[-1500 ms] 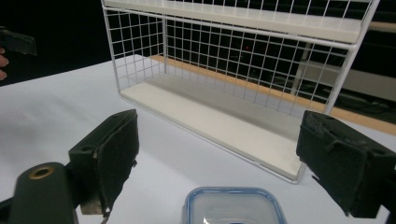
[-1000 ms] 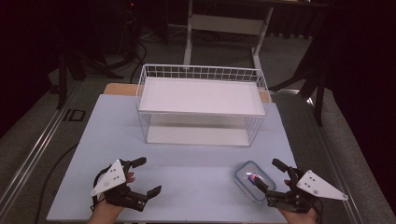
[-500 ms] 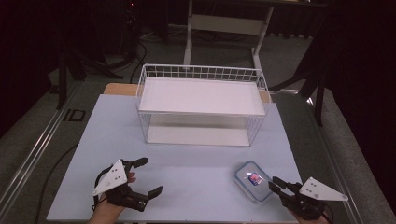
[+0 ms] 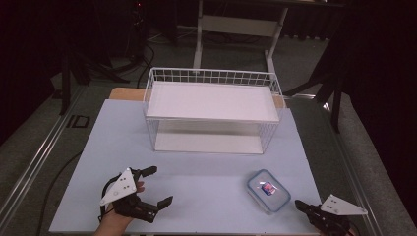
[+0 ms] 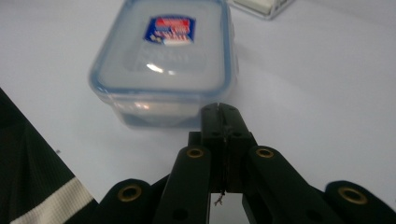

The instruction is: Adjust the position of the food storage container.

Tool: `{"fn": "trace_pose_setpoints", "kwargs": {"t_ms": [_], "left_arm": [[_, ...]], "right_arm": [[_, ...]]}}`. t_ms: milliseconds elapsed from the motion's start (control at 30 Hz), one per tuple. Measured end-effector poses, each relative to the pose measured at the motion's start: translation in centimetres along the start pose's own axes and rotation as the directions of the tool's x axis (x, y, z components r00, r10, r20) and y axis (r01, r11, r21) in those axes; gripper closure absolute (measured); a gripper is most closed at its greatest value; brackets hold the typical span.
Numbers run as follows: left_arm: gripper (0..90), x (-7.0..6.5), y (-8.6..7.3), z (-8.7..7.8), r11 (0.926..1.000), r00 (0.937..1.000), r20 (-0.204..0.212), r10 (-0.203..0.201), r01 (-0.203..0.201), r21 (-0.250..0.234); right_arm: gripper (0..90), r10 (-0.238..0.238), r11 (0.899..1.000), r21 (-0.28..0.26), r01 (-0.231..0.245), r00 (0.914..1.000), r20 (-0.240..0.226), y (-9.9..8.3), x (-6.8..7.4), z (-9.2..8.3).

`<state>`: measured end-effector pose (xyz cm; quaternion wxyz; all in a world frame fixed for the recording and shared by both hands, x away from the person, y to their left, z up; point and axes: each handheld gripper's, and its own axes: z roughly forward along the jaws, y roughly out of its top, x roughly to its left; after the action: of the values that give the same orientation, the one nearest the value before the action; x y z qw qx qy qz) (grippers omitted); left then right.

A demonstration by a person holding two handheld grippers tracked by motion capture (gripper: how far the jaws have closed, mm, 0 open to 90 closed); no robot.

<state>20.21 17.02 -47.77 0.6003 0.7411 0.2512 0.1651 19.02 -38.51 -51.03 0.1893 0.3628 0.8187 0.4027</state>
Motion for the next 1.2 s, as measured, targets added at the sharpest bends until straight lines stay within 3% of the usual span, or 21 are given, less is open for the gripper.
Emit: {"fn": "trace_pose_setpoints", "kwargs": {"t_ms": [133, 533, 867, 1200], "left_arm": [[0.5, 0.0, 0.0, 0.0, 1.0, 1.0, 0.0, 0.002, -0.002, 0.002], [0.5, -0.1, 0.1, 0.0, 1.0, 1.0, 0.001, 0.009, -0.009, 0.004], [0.4, -0.1, 0.1, 0.0, 0.9999, 0.9999, 0.0, 0.011, -0.011, 0.003], [0.5, -0.2, 0.0, 0.1, 0.9999, 0.9999, 0.002, 0.011, -0.011, 0.007]], "right_arm": [[90.0, 0.023, 0.999, 0.028, -0.023, 0.9997, -0.003, -0.4, -0.3, 0.7], [90.0, 0.023, 0.999, 0.041, -0.022, 0.9993, -0.028, 0.9, -0.1, 2.6], [90.0, -0.024, 0.998, 0.057, 0.027, 0.9978, -0.062, 3.4, 0.5, 5.1], [90.0, -0.016, 0.999, 0.042, 0.017, 0.9994, -0.032, 6.0, -0.3, 8.5]]}}
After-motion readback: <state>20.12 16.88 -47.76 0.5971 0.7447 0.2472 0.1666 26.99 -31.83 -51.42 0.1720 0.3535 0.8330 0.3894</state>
